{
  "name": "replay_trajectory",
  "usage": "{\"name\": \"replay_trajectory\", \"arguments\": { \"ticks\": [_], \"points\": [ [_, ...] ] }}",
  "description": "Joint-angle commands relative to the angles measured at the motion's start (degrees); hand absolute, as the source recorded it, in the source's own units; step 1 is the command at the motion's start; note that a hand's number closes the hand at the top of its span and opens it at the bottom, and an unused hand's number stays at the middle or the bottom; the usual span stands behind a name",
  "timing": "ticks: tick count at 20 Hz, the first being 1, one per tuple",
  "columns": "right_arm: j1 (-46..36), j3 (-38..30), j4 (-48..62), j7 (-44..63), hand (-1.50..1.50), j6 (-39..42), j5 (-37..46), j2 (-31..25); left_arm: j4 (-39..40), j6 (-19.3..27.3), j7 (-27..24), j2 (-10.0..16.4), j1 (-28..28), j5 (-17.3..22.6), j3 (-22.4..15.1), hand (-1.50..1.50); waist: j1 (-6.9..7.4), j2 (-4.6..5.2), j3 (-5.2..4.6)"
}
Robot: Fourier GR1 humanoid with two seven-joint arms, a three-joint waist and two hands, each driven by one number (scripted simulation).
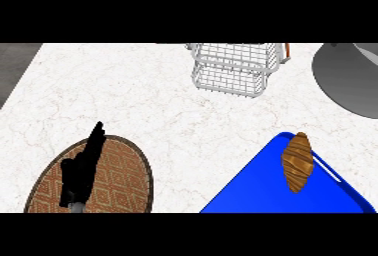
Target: Pick the croissant from the tray and place it in the tiered basket
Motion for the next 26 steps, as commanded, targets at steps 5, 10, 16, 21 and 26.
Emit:
{"name": "replay_trajectory", "arguments": {
  "ticks": [5, 10, 16, 21, 26],
  "points": [
    [-8.04, 1.11, 0.61, 22.43, -1.50, 6.62, 24.51, 2.97, 2.35, -0.07, 0.29, -1.73, -0.17, -0.39, -0.46, 0.00, 0.87, 0.37, -0.41],
    [-16.58, 0.47, 1.33, 37.64, -1.50, 19.28, 34.61, 3.01, 1.18, 1.33, 2.20, -2.59, -0.49, -2.03, -1.88, 0.00, 0.52, 0.01, -0.32],
    [-36.61, 4.08, 7.42, 52.63, -1.50, 29.52, 43.17, 3.03, 7.98, -0.45, -2.26, -4.06, -0.99, -1.54, 0.12, 0.00, -0.87, -0.49, -0.26],
    [-46.93, 5.07, 11.91, 59.18, -1.50, 35.39, 45.87, 3.03, 4.76, -1.19, -1.12, -2.42, 0.75, -1.34, 2.29, 0.00, -1.52, -0.92, -0.18],
    [-46.91, 1.69, 16.32, 58.26, -1.50, 38.97, 40.35, 3.03, 6.06, -2.10, -2.68, -2.62, 1.63, -1.14, 2.95, 0.00, -1.78, -0.88, -0.17]
  ]
}}
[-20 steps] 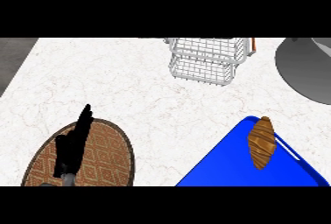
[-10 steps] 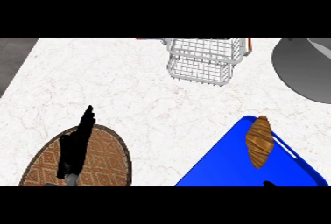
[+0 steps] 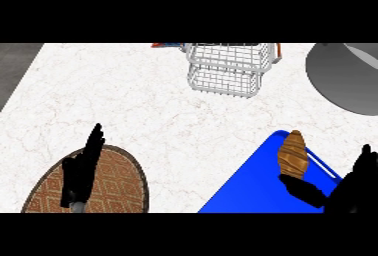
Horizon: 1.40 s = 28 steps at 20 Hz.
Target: Pick the croissant from the tray and place it in the tiered basket
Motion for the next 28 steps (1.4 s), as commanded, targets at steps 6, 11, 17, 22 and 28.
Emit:
{"name": "replay_trajectory", "arguments": {
  "ticks": [6, 11, 17, 22, 28],
  "points": [
    [-8.36, -0.70, 3.21, 13.47, -1.50, 8.73, -3.95, 0.00, -2.21, 1.02, 2.08, -1.21, 2.97, -1.70, -1.31, 0.00, -0.16, 0.15, -0.54],
    [-7.66, -2.53, 4.63, 10.88, -1.50, 8.01, -6.22, 0.00, 3.99, -1.45, -2.16, -1.97, 1.18, -1.10, 1.06, 0.00, -0.63, 0.20, -0.56],
    [-9.03, -8.12, 10.36, 6.28, -1.50, 8.52, -11.11, 0.00, 1.08, -2.81, 1.48, -0.16, 1.41, -0.59, 2.36, 0.00, -0.53, 0.17, -0.52],
    [-8.47, -5.01, 12.19, 8.13, -1.50, 3.49, -13.33, 0.00, 1.39, -2.01, -0.89, -2.23, 3.20, -1.82, 1.93, 0.00, -0.47, 0.14, -0.52],
    [-13.17, -12.54, 17.86, 2.04, -1.50, 6.42, -15.96, -0.01, 2.62, -2.17, 3.17, -2.66, -1.51, -2.45, 3.44, 0.00, -0.55, 0.22, -0.52]
  ]
}}
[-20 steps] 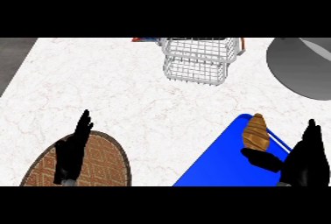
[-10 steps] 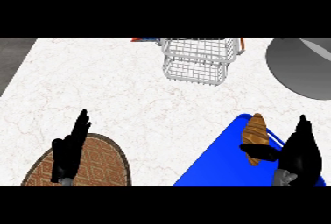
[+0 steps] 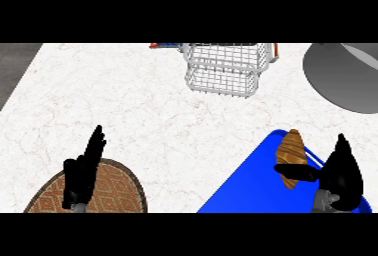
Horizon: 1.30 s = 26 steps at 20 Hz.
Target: Pick the croissant from the tray and place it in the tiered basket
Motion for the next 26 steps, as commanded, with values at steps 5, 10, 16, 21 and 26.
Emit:
{"name": "replay_trajectory", "arguments": {
  "ticks": [5, 10, 16, 21, 26],
  "points": [
    [-2.87, -1.32, 6.17, 3.30, 1.50, -5.09, -0.66, 0.18, -0.05, -0.14, 1.78, -1.20, 0.79, -1.91, 0.78, 0.00, 0.11, 0.31, -0.65],
    [-5.54, -2.00, 9.71, -1.94, 1.50, -5.36, 0.97, 0.19, 2.30, -2.44, -0.88, -2.10, 1.72, -2.28, 1.85, 0.00, 0.15, 0.32, -0.66],
    [-5.81, -0.55, 16.09, -5.03, 1.50, -8.72, 9.35, -0.98, 0.26, -1.41, 2.36, -1.67, -0.20, -3.64, 2.31, 0.00, 0.18, 0.35, -0.65],
    [-7.22, 2.32, 15.43, -15.78, 1.50, 1.85, 4.38, -7.69, -1.74, -3.54, 2.28, -1.14, 2.16, -1.87, 2.32, 0.00, 0.84, 0.30, -0.61],
    [-9.92, 12.62, 18.36, -34.86, 1.50, 16.35, -1.80, -14.38, -0.55, -2.58, 1.31, -2.54, 1.07, -3.96, -0.07, 0.00, 3.14, 0.91, -0.55]
  ]
}}
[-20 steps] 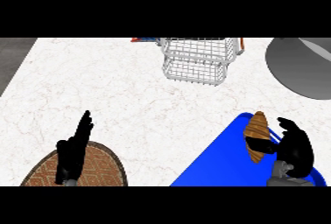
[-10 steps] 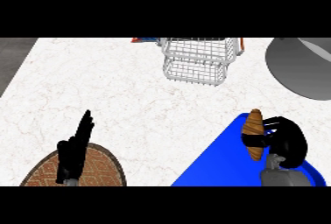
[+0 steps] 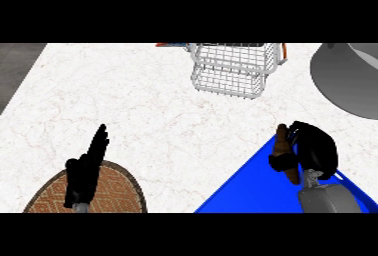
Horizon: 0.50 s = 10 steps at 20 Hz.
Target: Pick the croissant from the tray and place it in the tiered basket
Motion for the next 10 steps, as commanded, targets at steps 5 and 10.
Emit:
{"name": "replay_trajectory", "arguments": {
  "ticks": [5, 10],
  "points": [
    [-8.71, -6.21, -5.13, -19.08, 1.50, 17.53, -20.02, -9.24, 1.59, 2.60, -1.00, -1.88, 2.16, -2.03, -0.90, 0.00, -1.97, -0.04, -0.29],
    [-12.58, -14.96, -15.86, -13.82, 1.50, 20.50, -29.15, -8.99, 2.16, 1.48, 0.03, -0.81, 1.56, -0.38, 1.29, 0.00, -2.93, -0.25, -0.34]
  ]
}}
